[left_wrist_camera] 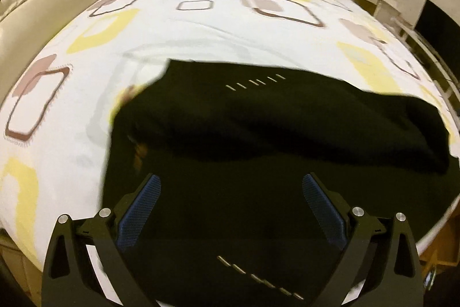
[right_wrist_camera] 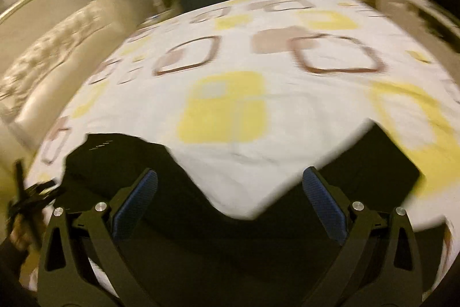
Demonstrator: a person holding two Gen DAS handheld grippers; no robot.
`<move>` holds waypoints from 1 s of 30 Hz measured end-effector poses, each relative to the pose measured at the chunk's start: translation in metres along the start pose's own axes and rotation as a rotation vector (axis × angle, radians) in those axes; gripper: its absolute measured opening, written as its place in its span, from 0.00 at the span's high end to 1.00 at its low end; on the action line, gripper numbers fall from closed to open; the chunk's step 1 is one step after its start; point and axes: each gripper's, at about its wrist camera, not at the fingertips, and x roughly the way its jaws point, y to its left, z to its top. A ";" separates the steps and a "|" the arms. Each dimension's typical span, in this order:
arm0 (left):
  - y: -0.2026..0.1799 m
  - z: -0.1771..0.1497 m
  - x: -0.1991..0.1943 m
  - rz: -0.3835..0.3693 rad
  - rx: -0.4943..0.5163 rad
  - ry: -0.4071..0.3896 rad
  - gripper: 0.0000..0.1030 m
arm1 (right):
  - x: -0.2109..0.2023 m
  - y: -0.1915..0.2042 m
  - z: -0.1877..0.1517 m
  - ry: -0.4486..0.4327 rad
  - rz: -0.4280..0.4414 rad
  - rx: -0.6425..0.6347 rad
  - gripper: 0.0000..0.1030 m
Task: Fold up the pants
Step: 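Grasp the waistband edge of the black pants with both grippers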
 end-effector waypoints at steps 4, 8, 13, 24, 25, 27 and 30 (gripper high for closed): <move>0.046 0.032 0.026 0.054 -0.014 0.039 0.05 | 0.061 0.030 0.029 0.089 0.096 -0.066 0.02; 0.098 0.059 0.053 0.033 -0.075 0.070 0.05 | 0.127 0.065 0.047 0.223 0.191 -0.094 0.02; 0.129 0.088 0.081 -0.158 -0.095 0.112 0.05 | 0.177 0.102 0.051 0.336 0.220 -0.173 0.02; 0.125 0.118 0.134 -0.447 -0.049 0.220 0.05 | 0.201 0.118 0.046 0.445 0.281 -0.252 0.02; 0.127 0.121 0.135 -0.467 -0.062 0.222 0.05 | 0.202 0.119 0.046 0.457 0.276 -0.269 0.02; 0.127 0.123 0.136 -0.497 -0.066 0.232 0.21 | 0.207 0.120 0.044 0.476 0.271 -0.295 0.02; 0.125 0.123 0.135 -0.412 -0.032 0.237 0.43 | 0.215 0.121 0.042 0.515 0.306 -0.292 0.02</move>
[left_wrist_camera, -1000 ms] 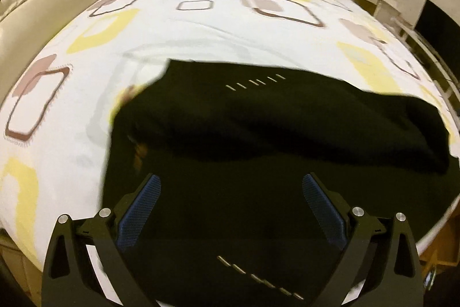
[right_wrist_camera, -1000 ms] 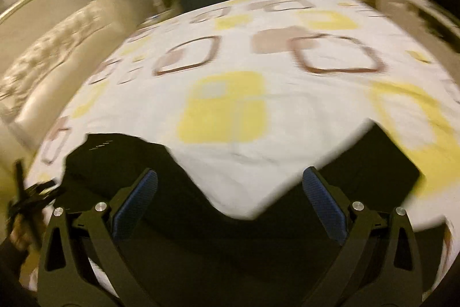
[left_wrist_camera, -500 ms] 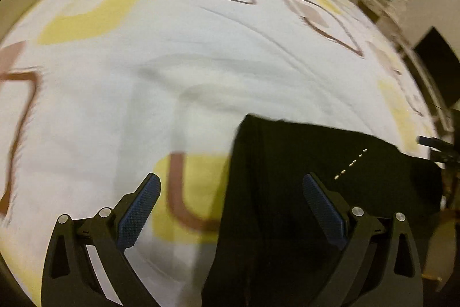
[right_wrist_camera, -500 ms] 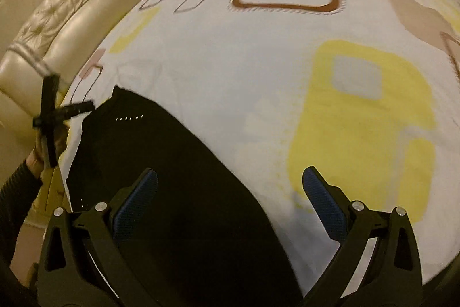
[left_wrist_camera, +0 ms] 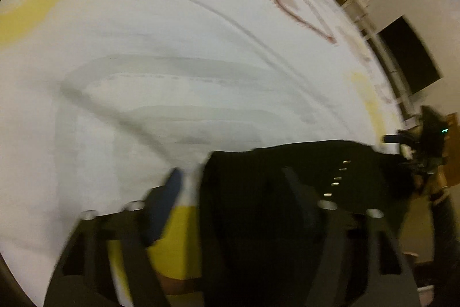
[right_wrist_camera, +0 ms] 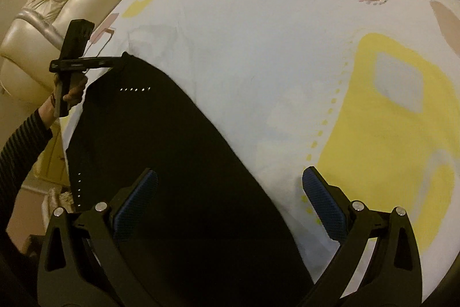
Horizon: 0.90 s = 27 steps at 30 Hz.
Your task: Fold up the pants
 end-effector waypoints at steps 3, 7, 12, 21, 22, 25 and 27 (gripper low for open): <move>0.006 0.004 -0.001 -0.024 -0.036 0.007 0.46 | 0.011 0.003 -0.001 0.038 0.013 -0.017 0.02; -0.005 0.004 0.002 -0.080 -0.025 0.016 0.46 | 0.017 0.010 -0.006 0.062 0.017 -0.047 0.16; -0.020 0.004 0.013 -0.076 0.038 0.041 0.75 | 0.014 0.000 -0.003 0.063 0.005 0.005 0.92; -0.042 0.004 -0.025 -0.101 0.055 -0.050 0.87 | -0.033 0.033 -0.009 -0.111 -0.077 -0.037 0.94; -0.043 0.002 -0.031 -0.112 0.054 -0.061 0.87 | -0.038 0.038 -0.011 -0.132 -0.089 -0.046 0.94; -0.048 -0.010 -0.058 -0.135 0.056 -0.111 0.87 | -0.058 0.068 -0.023 -0.210 -0.146 -0.094 0.94; -0.053 -0.024 -0.075 -0.144 0.063 -0.139 0.87 | -0.068 0.091 -0.037 -0.251 -0.188 -0.136 0.94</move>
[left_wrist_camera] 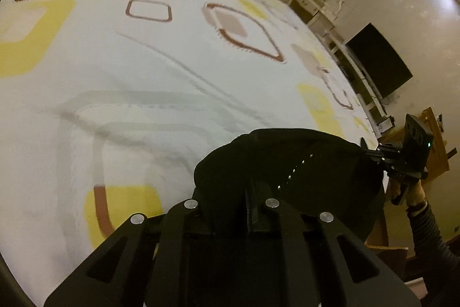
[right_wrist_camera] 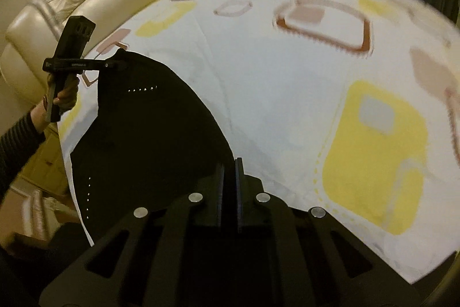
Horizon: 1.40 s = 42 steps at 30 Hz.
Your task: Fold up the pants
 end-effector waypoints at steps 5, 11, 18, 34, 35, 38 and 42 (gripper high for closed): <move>-0.014 -0.044 -0.035 -0.018 -0.005 -0.032 0.87 | -0.032 0.058 -0.039 -0.057 -0.039 -0.095 0.94; -0.025 -0.111 -0.054 0.008 -0.020 -0.023 0.87 | -0.033 0.113 -0.103 -0.023 -0.069 -0.171 0.94; -0.018 -0.165 -0.049 0.001 -0.089 -0.025 0.80 | -0.004 0.133 -0.156 0.051 -0.103 -0.139 0.94; -0.004 -0.232 -0.085 -0.192 -0.434 -0.153 0.32 | -0.067 0.086 -0.214 -0.120 0.132 0.436 0.41; -0.004 -0.231 -0.080 -0.181 -0.449 -0.149 0.32 | -0.067 0.080 -0.217 -0.131 0.153 0.480 0.41; -0.004 -0.229 -0.073 -0.153 -0.478 -0.148 0.32 | -0.067 0.067 -0.226 -0.151 0.185 0.599 0.41; -0.001 -0.224 -0.072 -0.136 -0.530 -0.176 0.32 | -0.068 0.050 -0.241 -0.181 0.223 0.743 0.41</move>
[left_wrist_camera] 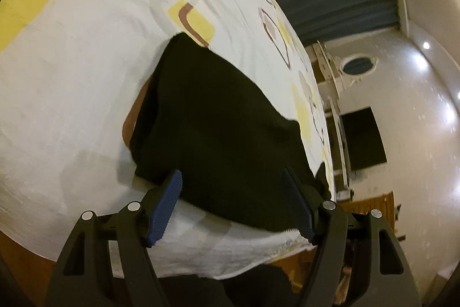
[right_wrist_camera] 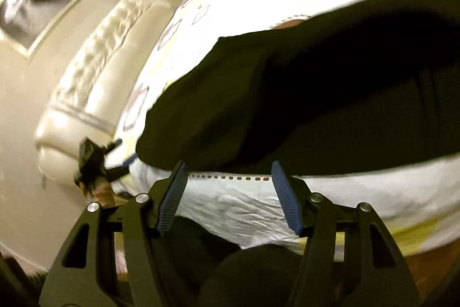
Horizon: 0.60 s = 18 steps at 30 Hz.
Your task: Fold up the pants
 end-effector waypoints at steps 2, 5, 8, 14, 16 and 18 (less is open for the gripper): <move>0.002 -0.002 0.001 0.011 -0.046 0.002 0.32 | -0.005 -0.010 0.003 -0.026 -0.003 0.065 0.41; 0.004 -0.010 0.000 0.043 -0.059 0.010 0.32 | -0.013 -0.025 0.007 -0.065 -0.019 0.136 0.41; 0.001 -0.018 -0.001 0.123 -0.016 -0.009 0.32 | -0.013 -0.038 0.012 -0.077 -0.009 0.206 0.41; 0.010 -0.008 0.000 0.174 -0.069 -0.048 0.32 | -0.009 -0.035 0.034 -0.126 -0.026 0.225 0.41; 0.007 -0.006 -0.003 0.180 -0.072 -0.052 0.32 | -0.026 -0.038 0.052 -0.193 -0.079 0.245 0.41; 0.000 -0.006 -0.005 0.187 -0.045 -0.054 0.32 | -0.052 -0.046 0.078 -0.267 -0.161 0.253 0.41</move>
